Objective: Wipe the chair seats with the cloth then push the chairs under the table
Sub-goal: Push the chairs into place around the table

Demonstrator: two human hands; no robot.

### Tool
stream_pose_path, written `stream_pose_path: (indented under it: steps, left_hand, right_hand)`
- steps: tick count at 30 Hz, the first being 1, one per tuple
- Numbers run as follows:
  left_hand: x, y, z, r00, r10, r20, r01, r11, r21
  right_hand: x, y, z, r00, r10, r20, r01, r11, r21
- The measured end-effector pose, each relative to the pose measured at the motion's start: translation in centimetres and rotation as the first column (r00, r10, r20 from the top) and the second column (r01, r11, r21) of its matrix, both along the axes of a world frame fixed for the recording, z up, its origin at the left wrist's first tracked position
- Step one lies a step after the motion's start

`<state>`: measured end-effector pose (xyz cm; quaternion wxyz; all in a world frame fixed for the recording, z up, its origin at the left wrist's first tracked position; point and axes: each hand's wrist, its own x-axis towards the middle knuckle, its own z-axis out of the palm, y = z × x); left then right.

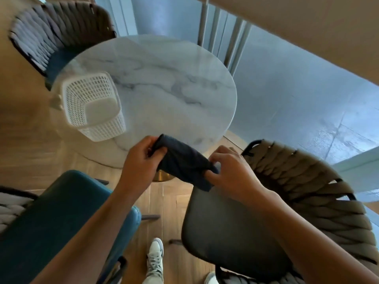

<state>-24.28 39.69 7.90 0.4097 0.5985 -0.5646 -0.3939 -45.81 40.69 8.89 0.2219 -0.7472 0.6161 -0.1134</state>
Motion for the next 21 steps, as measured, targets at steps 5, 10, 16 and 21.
stream_pose_path:
  steps: [5, 10, 16, 21]
  left_hand:
    - [8.7, -7.5, 3.2, 0.984, 0.128, 0.126, -0.104, 0.977, -0.187]
    - [16.1, -13.6, 6.8, 0.926, 0.212, 0.311, -0.061, 0.899, -0.434]
    - [21.4, -19.3, 6.8, 0.845, 0.235, 0.48, 0.054, 0.856, -0.514]
    - [23.4, -23.0, 3.1, 0.83, -0.041, 0.556, 0.154, 0.975, -0.158]
  right_hand:
    - [10.6, -6.7, 1.2, 0.996, 0.029, 0.085, -0.021, 0.996, -0.09]
    - [19.7, -13.6, 3.4, 0.982, 0.065, 0.175, -0.031, 0.981, -0.19]
    - [26.9, -20.1, 2.4, 0.99, 0.052, 0.128, -0.031, 0.986, -0.164]
    - [29.3, -21.8, -0.4, 0.977, 0.142, -0.158, -0.131, 0.988, 0.079]
